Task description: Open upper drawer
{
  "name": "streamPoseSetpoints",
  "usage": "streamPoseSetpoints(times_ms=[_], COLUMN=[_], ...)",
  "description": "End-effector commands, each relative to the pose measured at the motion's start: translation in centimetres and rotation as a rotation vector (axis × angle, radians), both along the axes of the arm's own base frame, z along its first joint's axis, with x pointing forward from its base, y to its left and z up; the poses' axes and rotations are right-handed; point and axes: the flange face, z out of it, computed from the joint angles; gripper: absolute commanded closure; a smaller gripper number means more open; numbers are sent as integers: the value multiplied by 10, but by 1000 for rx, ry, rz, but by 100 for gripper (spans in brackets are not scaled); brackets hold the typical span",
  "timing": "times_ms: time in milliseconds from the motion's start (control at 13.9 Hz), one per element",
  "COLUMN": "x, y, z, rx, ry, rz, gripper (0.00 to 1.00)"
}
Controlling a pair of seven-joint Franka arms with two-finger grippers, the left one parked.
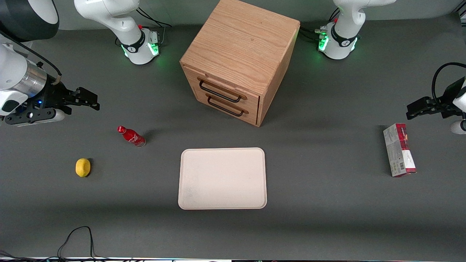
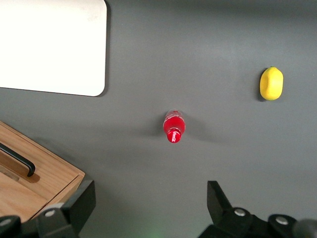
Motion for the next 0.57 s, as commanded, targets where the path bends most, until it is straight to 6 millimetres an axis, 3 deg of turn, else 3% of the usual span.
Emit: streamPoseSetpoints(times_ms=[0,503], x=[2,5], y=[3,8], z=[5,2], rx=[3,2], ry=[7,11], rz=[12,24], gripper=[0,0])
